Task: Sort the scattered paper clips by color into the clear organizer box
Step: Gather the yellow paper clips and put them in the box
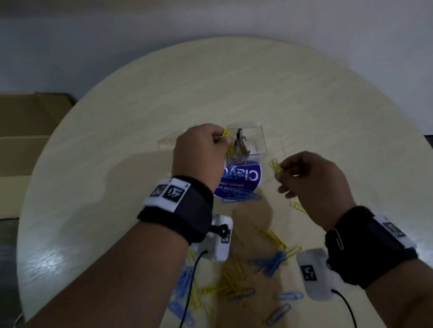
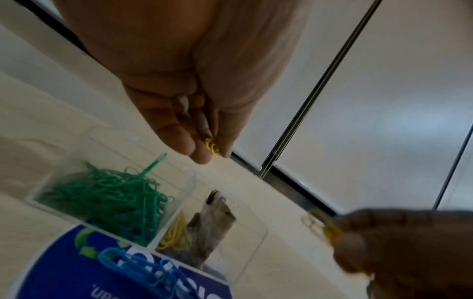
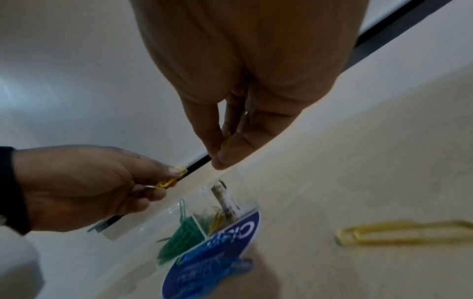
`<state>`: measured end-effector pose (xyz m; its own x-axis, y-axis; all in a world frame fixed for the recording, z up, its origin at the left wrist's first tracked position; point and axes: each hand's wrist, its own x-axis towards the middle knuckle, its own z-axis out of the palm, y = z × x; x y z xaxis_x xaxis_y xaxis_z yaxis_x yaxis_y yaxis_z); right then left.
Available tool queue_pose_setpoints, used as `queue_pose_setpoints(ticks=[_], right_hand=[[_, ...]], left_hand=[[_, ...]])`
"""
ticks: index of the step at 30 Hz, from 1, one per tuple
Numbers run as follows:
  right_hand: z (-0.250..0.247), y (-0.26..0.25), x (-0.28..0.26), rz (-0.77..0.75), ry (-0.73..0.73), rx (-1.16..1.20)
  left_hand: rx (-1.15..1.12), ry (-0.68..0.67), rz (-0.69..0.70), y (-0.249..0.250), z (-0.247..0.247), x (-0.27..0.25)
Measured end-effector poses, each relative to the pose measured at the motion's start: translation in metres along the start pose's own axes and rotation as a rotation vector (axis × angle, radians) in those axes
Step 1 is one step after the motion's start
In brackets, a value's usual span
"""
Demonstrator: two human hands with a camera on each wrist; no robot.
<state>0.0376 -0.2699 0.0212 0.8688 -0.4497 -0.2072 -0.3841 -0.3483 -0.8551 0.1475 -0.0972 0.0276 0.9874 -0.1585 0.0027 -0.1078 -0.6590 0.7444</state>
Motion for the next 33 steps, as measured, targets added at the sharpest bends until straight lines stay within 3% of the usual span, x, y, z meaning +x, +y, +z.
queue_pose_setpoints(ticks=[4,6,11,16,18,21,25,29,33], right_hand=[[0.003,-0.016,0.016,-0.025,-0.014,0.014],[0.01,-0.022,0.025,-0.052,-0.02,-0.008],[0.039,-0.035,0.053,-0.117,-0.04,-0.124],[0.045,-0.041,0.055,-0.158,-0.095,-0.281],[0.034,-0.036,0.043,-0.16,-0.038,-0.219],[0.016,-0.014,-0.003,-0.2,0.001,-0.306],[0.015,0.032,-0.09,-0.275,-0.207,-0.614],[0.035,0.064,-0.148,-0.321,-0.495,-0.887],[0.047,0.065,-0.149,-0.291,-0.481,-0.976]], left_hand=[[0.08,-0.057,-0.022,-0.003,0.022,0.012],[0.015,-0.029,-0.032,-0.008,0.021,0.008],[-0.224,0.052,-0.123,-0.018,-0.013,-0.026],[-0.195,0.023,-0.151,-0.046,-0.045,-0.072],[-0.089,-0.029,-0.086,-0.064,-0.055,-0.09],[0.12,-0.267,0.057,-0.089,-0.063,-0.131],[0.37,-0.445,0.276,-0.116,-0.064,-0.185],[0.555,-0.517,0.338,-0.132,-0.064,-0.206],[0.652,-0.57,0.328,-0.141,-0.067,-0.2]])
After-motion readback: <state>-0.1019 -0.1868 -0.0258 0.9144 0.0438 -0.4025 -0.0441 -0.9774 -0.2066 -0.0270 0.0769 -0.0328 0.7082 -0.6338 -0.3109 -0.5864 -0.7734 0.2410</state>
